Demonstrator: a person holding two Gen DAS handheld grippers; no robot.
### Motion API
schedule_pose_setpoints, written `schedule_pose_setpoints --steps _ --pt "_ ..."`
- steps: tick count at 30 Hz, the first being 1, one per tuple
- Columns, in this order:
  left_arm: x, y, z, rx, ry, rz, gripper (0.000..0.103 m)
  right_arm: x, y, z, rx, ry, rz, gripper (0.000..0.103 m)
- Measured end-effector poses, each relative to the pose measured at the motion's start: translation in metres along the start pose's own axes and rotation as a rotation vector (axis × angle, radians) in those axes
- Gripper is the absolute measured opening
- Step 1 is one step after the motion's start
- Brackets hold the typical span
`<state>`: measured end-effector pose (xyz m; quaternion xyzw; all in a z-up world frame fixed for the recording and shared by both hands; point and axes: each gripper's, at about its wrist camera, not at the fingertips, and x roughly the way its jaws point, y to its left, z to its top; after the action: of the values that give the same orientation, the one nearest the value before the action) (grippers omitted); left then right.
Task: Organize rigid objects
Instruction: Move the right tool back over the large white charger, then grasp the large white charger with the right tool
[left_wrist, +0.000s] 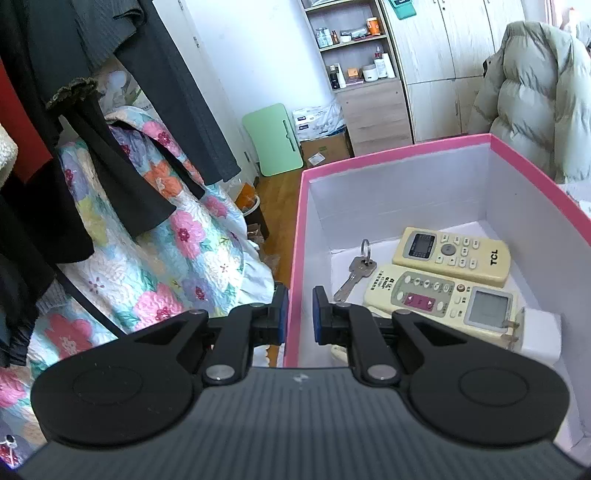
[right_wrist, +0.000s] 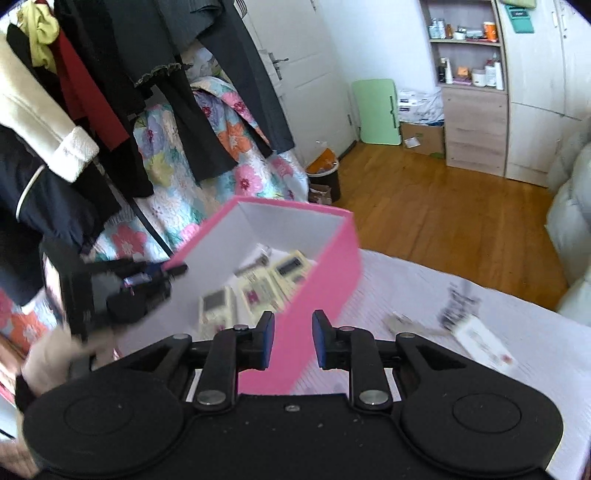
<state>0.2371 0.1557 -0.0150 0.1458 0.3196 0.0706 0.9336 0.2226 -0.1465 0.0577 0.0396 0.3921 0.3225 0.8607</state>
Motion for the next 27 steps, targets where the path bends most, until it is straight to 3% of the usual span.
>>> schedule_pose_setpoints --steps 3,5,14,20,27 --pt "-0.001 -0.002 0.0 0.006 -0.001 0.011 0.011 -0.02 -0.016 -0.023 -0.001 0.014 -0.037 0.026" --pt "-0.001 -0.004 0.001 0.017 -0.001 0.019 0.011 -0.027 -0.026 -0.039 0.01 0.03 -0.072 0.032" --pt "-0.001 -0.005 0.002 0.031 0.005 0.029 0.011 -0.022 -0.065 -0.101 0.078 0.101 -0.23 0.046" --pt "0.001 -0.006 0.002 0.038 0.006 0.033 0.011 -0.017 -0.083 -0.123 0.069 0.129 -0.378 0.051" --pt "0.0 -0.008 0.003 0.048 0.008 0.034 0.011 -0.014 -0.104 -0.131 0.104 0.122 -0.422 0.059"
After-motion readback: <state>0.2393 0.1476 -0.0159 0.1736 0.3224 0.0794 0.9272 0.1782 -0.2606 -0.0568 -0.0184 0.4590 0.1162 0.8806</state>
